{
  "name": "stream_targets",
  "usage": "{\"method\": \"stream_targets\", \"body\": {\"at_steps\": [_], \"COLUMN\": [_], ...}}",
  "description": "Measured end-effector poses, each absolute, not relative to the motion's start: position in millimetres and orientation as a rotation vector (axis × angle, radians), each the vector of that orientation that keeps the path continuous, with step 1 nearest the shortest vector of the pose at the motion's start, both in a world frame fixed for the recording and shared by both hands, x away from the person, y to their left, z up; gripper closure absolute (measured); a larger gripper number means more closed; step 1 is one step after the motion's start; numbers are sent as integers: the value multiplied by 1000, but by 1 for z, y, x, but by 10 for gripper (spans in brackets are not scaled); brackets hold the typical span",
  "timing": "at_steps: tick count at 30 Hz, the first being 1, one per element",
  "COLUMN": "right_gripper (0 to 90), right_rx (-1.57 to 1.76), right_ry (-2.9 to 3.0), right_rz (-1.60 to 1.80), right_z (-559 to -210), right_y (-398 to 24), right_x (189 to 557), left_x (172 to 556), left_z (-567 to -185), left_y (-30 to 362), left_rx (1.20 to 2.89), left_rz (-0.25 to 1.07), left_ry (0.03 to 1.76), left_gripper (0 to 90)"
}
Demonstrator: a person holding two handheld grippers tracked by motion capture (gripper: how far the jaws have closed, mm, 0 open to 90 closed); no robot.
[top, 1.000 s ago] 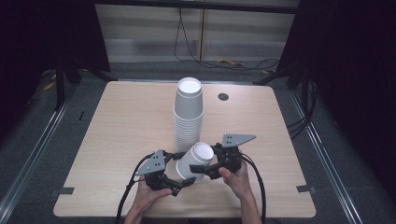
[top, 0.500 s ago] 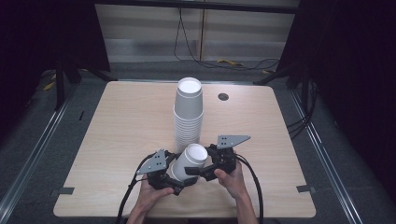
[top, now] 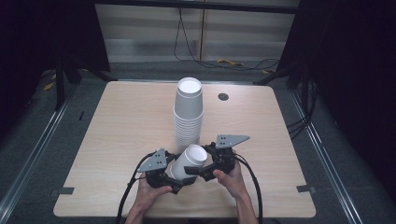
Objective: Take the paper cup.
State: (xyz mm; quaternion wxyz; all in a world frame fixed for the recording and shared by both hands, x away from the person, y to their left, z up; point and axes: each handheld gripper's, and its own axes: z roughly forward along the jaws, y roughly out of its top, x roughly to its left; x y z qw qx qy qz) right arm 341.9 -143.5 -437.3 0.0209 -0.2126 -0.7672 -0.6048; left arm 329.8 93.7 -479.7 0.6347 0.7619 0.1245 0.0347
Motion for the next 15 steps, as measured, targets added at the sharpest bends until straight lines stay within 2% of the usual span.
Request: {"method": "stream_targets", "body": {"at_steps": [15], "right_gripper": [139], "right_rx": [-732], "right_ry": [-2397], "right_rz": [-1901], "right_z": [-434], "right_y": [-159], "right_x": [343], "left_x": [338], "left_z": [-482], "left_y": [105], "left_rx": [1775], "left_rz": [101], "left_ry": [331], "left_gripper": [162]}}
